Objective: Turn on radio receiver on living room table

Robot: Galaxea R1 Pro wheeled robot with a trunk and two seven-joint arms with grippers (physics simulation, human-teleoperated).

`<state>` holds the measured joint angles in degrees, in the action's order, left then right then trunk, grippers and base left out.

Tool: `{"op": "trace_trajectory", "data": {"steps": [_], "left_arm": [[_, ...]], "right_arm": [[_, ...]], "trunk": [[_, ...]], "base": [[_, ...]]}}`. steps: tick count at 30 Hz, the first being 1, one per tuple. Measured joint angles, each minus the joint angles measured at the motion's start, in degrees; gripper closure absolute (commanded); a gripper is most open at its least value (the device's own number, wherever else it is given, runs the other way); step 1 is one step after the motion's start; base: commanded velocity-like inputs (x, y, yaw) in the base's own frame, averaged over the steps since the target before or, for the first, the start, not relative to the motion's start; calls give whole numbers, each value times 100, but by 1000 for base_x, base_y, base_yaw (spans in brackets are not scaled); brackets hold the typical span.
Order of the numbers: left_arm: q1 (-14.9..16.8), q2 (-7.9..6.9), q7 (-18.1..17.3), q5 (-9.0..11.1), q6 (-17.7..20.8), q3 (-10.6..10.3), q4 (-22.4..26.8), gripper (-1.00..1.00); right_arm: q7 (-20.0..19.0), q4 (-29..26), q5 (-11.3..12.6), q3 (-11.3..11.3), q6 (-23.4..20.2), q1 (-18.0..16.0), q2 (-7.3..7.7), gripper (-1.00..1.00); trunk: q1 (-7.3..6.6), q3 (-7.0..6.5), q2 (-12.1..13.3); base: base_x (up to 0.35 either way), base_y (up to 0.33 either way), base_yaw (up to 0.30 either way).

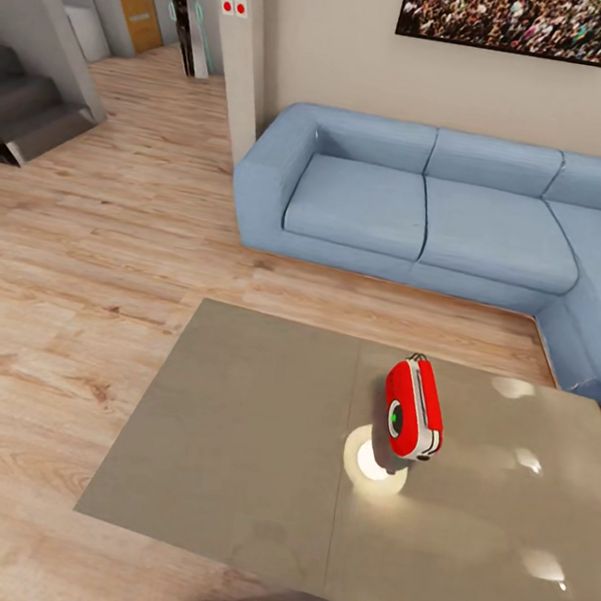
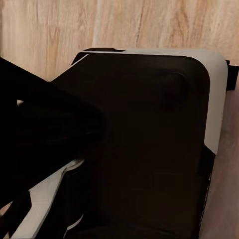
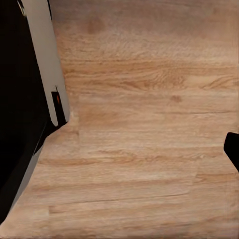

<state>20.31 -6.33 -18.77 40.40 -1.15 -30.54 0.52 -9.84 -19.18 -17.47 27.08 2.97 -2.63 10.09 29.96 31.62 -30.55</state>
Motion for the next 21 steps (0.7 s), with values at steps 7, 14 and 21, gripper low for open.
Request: {"op": "trace_trajectory", "data": {"steps": [7,14,21], "left_arm": [[-291,13,515,5,-8,3,-16,100],[-439,124,705,12,-8,4,-16,100],[-455,228,716,50,25,4,-16,100]], "right_arm": [[49,646,-2,-1,139,0,-47,-100],[56,890,-2,-6,185,0,-67,-100],[58,1023,-7,4,195,0,-69,-100]], "trunk": [[0,-64,0],[0,-128,0],[0,-192,0]], "base": [[0,0,0],[0,0,0],[0,0,0]]}}
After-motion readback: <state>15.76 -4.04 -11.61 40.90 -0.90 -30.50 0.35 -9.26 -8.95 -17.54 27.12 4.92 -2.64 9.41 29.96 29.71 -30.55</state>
